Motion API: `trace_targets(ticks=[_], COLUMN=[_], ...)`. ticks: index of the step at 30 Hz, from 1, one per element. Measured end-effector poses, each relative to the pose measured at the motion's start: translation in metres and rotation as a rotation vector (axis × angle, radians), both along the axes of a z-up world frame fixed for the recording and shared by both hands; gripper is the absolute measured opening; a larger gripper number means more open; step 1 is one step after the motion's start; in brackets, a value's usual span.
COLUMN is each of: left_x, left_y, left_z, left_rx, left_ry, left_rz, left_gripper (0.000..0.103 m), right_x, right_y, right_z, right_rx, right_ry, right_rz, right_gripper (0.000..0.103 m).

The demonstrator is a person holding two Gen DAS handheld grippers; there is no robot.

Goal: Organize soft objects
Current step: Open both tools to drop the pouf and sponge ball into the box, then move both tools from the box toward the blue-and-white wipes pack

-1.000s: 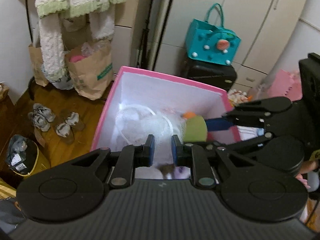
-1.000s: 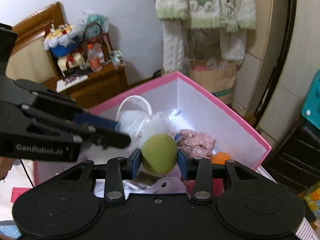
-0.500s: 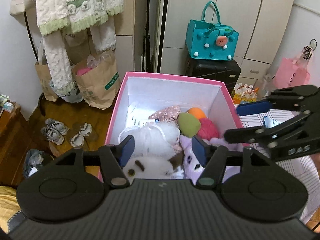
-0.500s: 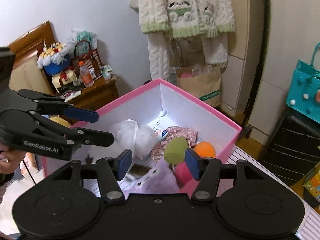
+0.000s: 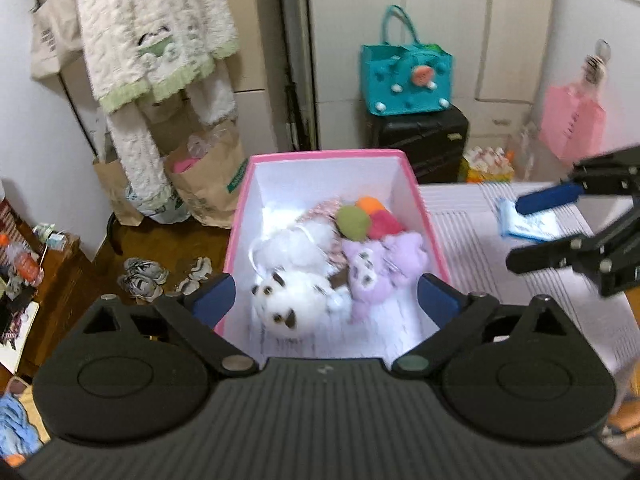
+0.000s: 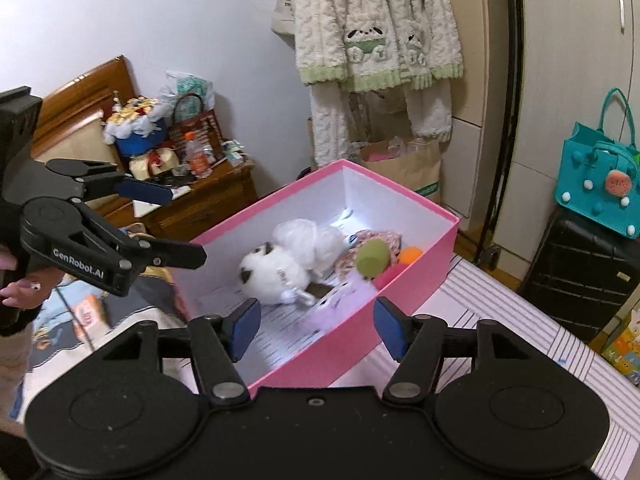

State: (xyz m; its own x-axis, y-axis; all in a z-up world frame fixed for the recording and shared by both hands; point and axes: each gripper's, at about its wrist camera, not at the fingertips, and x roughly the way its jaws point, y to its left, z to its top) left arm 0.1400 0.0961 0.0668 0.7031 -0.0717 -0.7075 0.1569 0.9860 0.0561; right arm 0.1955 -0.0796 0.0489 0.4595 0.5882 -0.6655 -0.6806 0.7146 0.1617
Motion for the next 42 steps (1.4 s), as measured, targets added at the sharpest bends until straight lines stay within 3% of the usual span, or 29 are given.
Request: trace_targets(ticks=[9, 15, 22, 30, 38, 42], left_x=[-0.047, -0.056, -0.057, -0.036, -0.009, 0.015], left_y=[-0.040, -0.077, -0.119, -0.166, -0.216, -0.226], left_z=[0.021, 0.020, 0.016, -0.008, -0.046, -0.062], left_rx=[0.039, 0.030, -0.003, -0.028, -0.053, -0.126], left_ry=[-0.017, -0.009, -0.021, 0.010, -0.065, -0.104], left_rz=[-0.135, -0.230, -0.352, -0.419, -0.413, -0.391], left_gripper=[0.099, 0.099, 0.099, 0.098, 0.099, 0.099], right_x=[-0.056, -0.084, -0.104, -0.105, -0.077, -0.059], right_y=[-0.036, -0.065, -0.099, -0.140, -0.183, -0.198], right_z=[0.019, 0.017, -0.003, -0.029, -0.065, -0.088], right_rx=[0.026, 0.025, -0.057, -0.039, 0.020, -0.031], right_ry=[-0.039, -0.067, -0.159, -0.196, -0.250, -0.308], right_rz=[0.027, 0.018, -0.121, -0.179, -0.244, -0.343], right_gripper=[0.072, 0.077, 0.077, 0.078, 0.078, 0.078])
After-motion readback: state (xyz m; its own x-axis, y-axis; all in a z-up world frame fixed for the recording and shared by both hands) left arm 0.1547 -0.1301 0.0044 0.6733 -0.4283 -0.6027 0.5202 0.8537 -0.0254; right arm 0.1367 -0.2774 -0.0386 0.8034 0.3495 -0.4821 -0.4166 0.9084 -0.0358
